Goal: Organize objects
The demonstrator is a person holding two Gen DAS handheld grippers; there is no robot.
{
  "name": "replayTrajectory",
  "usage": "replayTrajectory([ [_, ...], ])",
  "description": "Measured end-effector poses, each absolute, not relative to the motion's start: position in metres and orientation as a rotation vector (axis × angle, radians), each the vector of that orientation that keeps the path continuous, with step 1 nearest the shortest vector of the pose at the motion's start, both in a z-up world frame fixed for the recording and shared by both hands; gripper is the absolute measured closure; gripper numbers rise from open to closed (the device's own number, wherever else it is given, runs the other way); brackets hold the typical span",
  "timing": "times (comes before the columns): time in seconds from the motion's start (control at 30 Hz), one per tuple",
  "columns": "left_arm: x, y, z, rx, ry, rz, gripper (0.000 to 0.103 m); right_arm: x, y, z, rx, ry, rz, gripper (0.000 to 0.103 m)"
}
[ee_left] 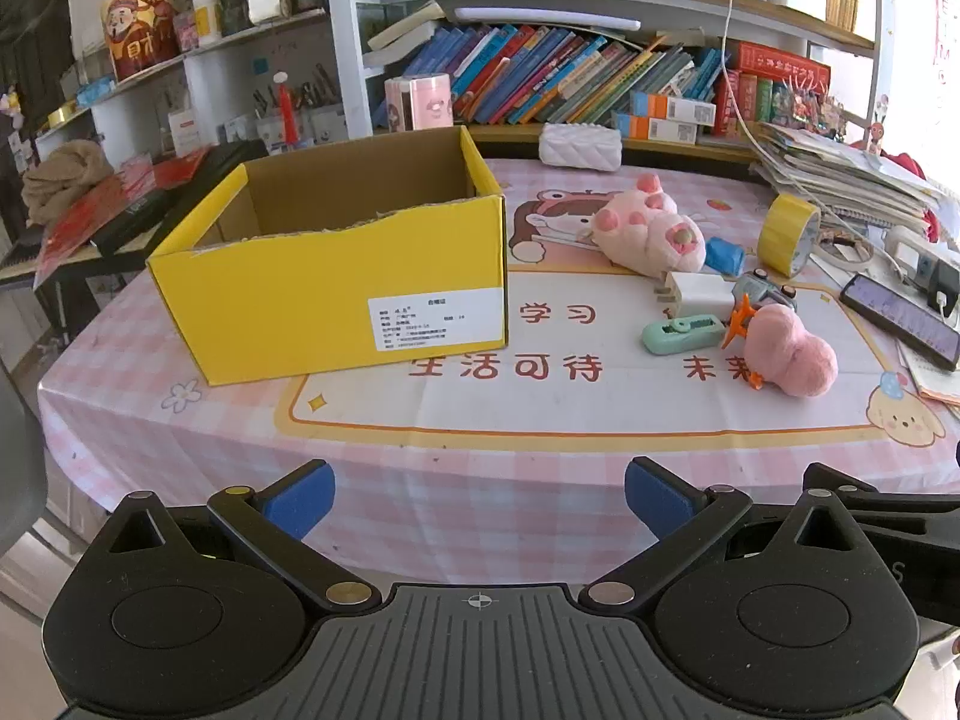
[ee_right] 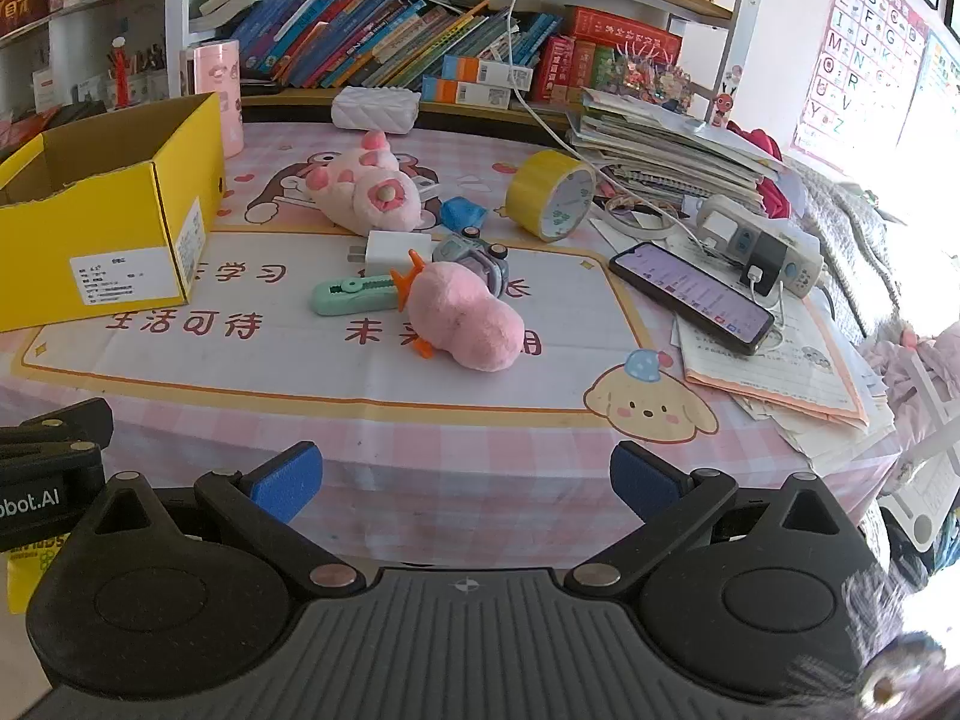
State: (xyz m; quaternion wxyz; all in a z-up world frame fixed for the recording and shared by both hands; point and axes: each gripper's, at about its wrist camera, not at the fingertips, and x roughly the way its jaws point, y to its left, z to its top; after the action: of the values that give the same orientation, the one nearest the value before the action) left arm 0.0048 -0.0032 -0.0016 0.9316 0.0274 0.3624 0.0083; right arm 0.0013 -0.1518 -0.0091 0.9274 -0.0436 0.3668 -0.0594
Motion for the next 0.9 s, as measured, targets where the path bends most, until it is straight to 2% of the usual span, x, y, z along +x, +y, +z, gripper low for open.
replayTrajectory([
  [0.9,0.0083,0.0026,-0.0055,0.064,0.745,0.021,0.0,0.0051,-0.1484,-0.0089,-0.098,0.752,-0.126,0.0],
])
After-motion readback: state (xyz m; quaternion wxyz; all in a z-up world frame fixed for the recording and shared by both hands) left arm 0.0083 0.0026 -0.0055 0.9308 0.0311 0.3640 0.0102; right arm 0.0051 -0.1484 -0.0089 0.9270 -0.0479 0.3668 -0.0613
